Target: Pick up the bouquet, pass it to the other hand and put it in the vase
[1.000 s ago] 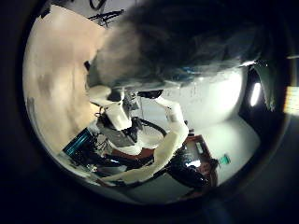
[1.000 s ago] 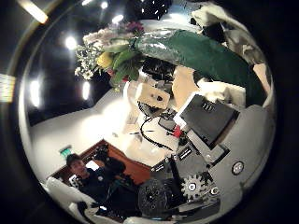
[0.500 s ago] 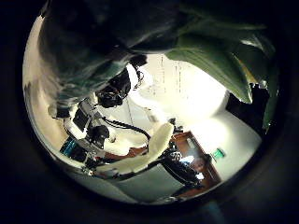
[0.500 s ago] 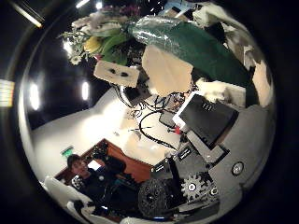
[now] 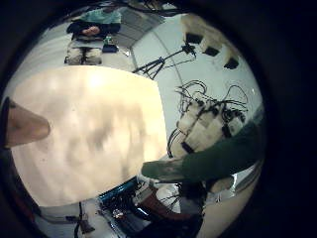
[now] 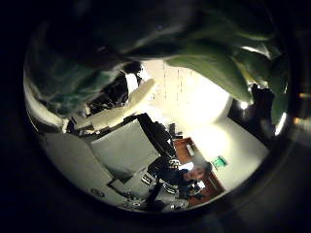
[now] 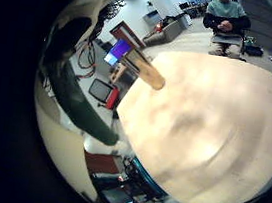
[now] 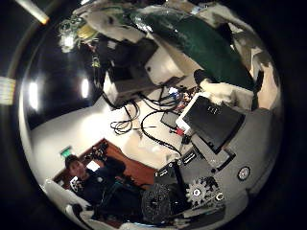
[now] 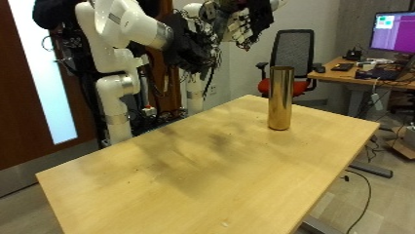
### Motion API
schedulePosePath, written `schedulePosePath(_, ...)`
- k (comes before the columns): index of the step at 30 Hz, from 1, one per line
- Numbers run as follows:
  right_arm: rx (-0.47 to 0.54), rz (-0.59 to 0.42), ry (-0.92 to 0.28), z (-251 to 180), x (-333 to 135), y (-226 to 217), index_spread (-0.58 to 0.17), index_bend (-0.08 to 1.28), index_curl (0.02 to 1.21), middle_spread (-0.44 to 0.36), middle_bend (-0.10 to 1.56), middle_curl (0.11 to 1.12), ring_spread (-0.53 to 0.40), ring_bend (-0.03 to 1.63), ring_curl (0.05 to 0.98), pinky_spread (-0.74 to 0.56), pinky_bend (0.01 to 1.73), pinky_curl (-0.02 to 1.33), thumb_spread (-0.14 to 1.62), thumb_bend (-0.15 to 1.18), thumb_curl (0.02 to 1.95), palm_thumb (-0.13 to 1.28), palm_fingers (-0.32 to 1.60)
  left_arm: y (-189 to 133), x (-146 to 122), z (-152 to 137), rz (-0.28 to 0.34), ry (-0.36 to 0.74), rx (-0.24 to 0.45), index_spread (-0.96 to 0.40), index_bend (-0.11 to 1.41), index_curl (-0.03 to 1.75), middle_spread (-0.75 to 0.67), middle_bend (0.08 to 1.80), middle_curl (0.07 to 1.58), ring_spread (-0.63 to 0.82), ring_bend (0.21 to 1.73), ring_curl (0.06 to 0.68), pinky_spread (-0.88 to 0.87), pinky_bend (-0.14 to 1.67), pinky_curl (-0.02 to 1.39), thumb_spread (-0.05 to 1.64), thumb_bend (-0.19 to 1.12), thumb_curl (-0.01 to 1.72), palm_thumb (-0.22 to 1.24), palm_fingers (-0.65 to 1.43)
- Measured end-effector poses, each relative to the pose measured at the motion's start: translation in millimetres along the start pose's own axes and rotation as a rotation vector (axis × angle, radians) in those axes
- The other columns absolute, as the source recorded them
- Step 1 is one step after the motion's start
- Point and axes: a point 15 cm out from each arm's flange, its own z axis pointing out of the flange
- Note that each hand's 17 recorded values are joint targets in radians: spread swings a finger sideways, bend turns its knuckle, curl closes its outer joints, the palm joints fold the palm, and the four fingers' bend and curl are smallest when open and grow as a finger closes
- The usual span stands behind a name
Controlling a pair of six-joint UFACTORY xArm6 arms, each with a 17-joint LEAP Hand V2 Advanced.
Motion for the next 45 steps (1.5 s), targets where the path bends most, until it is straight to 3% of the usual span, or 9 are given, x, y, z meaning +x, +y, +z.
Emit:
schedulePosePath(8, 0.036, 0.004, 0.081, 2.9, 11.7, 0.9, -0.265, 1.06, 1.02, -0.125, 1.34, 0.81, -0.211, 1.38, 0.719, -0.29, 0.9, 1.28, 0.2, -0.02, 0.95, 1.17, 1.08, -0.6, 11.0, -7.1, 0.008, 0.059, 0.013, -0.15, 0.15, 0.31, -0.48, 0.92, 0.65, -0.49, 0.99, 0.322, -0.65, 0.96, 0.46, 0.92, 0.04, 0.41, 0.78, 1.09)
schedulePosePath(13, 0.064, 0.0, 0.131, -2.4, 17.7, -1.0, -0.267, 0.97, 1.0, -0.134, 1.25, 0.79, -0.212, 1.33, 0.683, -0.32, 0.97, 1.17, 0.6, -0.04, 0.86, 1.03, 1.14, -2.4, 12.3, -10.2, 0.019, 0.082, 0.027, -0.32, 0.21, 0.36, -0.52, 0.97, 0.72, -0.52, 1.18, 0.435, -0.66, 1.09, 0.53, 0.68, 0.0, 0.53, 0.96, 1.17)
schedulePosePath(19, 0.071, 0.003, 0.161, -5.5, 26.0, -2.0, -0.288, 0.7, 0.89, -0.158, 1.06, 0.7, -0.26, 1.17, 0.57, -0.5, 0.91, 0.91, 0.78, -0.05, 0.69, 0.84, 1.03, -5.9, 13.8, -17.8, 0.041, 0.085, 0.062, -0.52, 0.39, 0.54, -0.53, 1.06, 0.8, -0.47, 1.33, 0.512, -0.6, 1.17, 0.59, 0.6, -0.01, 0.62, 1.05, 1.16)
schedulePosePath(21, 0.07, 0.008, 0.161, -5.4, 27.5, -1.6, -0.293, 0.5, 0.86, -0.16, 0.95, 0.67, -0.269, 1.13, 0.561, -0.55, 0.9, 0.88, 0.83, -0.04, 0.65, 0.83, 0.67, -6.7, 14.4, -18.4, 0.048, 0.08, 0.07, -0.57, 0.43, 0.6, -0.53, 1.08, 0.82, -0.46, 1.35, 0.522, -0.59, 1.18, 0.6, 0.59, -0.02, 0.64, 1.06, 1.14)
schedulePosePath(25, 0.04, 0.029, 0.165, -4.8, 33.6, 6.8, -0.34, 0.26, 0.67, -0.118, 0.62, 0.53, -0.15, 0.99, 0.484, -0.25, 0.78, 0.86, 0.91, -0.05, 0.56, 0.73, 0.05, -9.5, 16.5, -20.9, 0.068, 0.061, 0.099, -0.65, 0.46, 0.73, -0.51, 1.12, 0.85, -0.45, 1.39, 0.537, -0.57, 1.19, 0.63, 0.52, -0.02, 0.69, 1.09, 1.1)
schedulePosePath(27, 0.024, 0.037, 0.174, -4.7, 36.3, 10.7, -0.341, 0.16, 0.52, 0.032, 0.44, 0.43, 0.037, 0.81, 0.379, 0.07, 0.76, 0.79, 0.93, -0.05, 0.5, 0.65, -0.05, -9.0, 15.8, -22.0, 0.073, 0.054, 0.102, -0.68, 0.46, 0.79, -0.51, 1.14, 0.86, -0.44, 1.4, 0.54, -0.57, 1.2, 0.64, 0.48, -0.02, 0.71, 1.1, 1.08)
schedulePosePath(29, 0.021, 0.039, 0.177, -5.3, 36.2, 11.3, -0.327, 0.14, 0.47, 0.084, 0.39, 0.4, 0.101, 0.76, 0.344, 0.21, 0.74, 0.75, 0.94, -0.04, 0.47, 0.63, -0.06, -8.4, 17.3, -24.1, 0.084, 0.049, 0.111, -0.72, 0.45, 0.88, -0.5, 1.15, 0.86, -0.43, 1.41, 0.545, -0.56, 1.19, 0.65, 0.44, -0.02, 0.74, 1.09, 1.07)
schedulePosePath(37, 0.006, 0.066, 0.161, -2.7, 41.2, 16.1, -0.319, 0.13, 0.31, 0.184, 0.26, 0.34, 0.206, 0.59, 0.265, 0.47, 0.62, 0.57, 0.93, -0.03, 0.4, 0.57, -0.04, -10.4, 31.8, -41.7, 0.142, 0.012, 0.196, -0.79, 0.36, 1.13, -0.49, 1.17, 0.87, -0.43, 1.42, 0.548, -0.55, 1.19, 0.68, 0.38, -0.02, 0.8, 1.1, 1.05)
schedulePosePath(45, -0.031, 0.104, 0.143, -0.8, 49.9, 27.7, -0.315, 0.15, 0.26, 0.199, 0.22, 0.33, 0.216, 0.55, 0.247, 0.49, 0.59, 0.47, 0.93, -0.03, 0.37, 0.58, 0.0, -6.5, 61.0, -85.7, 0.216, -0.03, 0.326, -0.82, 0.27, 1.33, -0.48, 1.17, 0.88, -0.42, 1.42, 0.547, -0.56, 1.15, 0.7, 0.31, -0.02, 0.85, 1.11, 1.06)
